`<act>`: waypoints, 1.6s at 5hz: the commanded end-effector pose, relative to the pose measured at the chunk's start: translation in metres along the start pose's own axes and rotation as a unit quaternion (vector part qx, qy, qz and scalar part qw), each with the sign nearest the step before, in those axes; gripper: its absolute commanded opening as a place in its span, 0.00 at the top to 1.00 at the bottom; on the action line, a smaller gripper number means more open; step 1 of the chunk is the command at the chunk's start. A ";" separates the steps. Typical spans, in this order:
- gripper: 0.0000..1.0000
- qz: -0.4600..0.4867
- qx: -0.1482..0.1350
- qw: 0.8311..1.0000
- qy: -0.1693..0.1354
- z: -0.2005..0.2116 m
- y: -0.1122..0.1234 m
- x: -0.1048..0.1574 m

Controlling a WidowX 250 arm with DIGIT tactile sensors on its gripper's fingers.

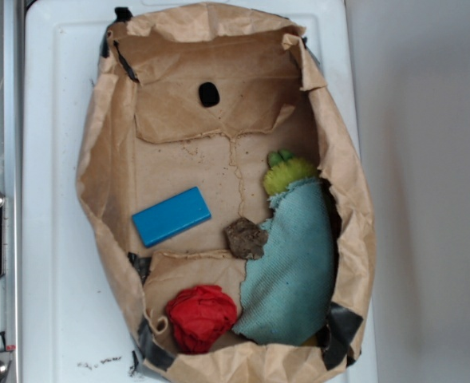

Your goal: Grab the red paper.

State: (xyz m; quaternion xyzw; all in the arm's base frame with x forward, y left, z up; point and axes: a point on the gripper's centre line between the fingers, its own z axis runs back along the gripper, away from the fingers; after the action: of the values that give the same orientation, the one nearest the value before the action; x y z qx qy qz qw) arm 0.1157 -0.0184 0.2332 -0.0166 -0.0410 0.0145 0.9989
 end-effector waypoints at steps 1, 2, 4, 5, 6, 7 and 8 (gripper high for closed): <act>0.00 -0.008 0.012 0.998 -0.065 -0.007 -0.022 0.071; 0.00 -0.015 0.010 0.997 -0.071 -0.018 -0.025 0.096; 0.00 0.003 0.046 0.998 -0.048 -0.072 -0.004 0.133; 0.00 0.027 0.031 0.998 -0.043 -0.091 0.000 0.143; 0.00 0.021 0.039 0.998 -0.051 -0.107 0.000 0.149; 0.00 0.009 0.062 0.997 -0.047 -0.128 0.008 0.150; 0.00 -0.002 0.065 0.997 -0.044 -0.140 0.016 0.130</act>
State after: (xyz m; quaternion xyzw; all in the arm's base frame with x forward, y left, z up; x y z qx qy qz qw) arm 0.2508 -0.0098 0.0894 0.0481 -0.0552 0.0084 0.9973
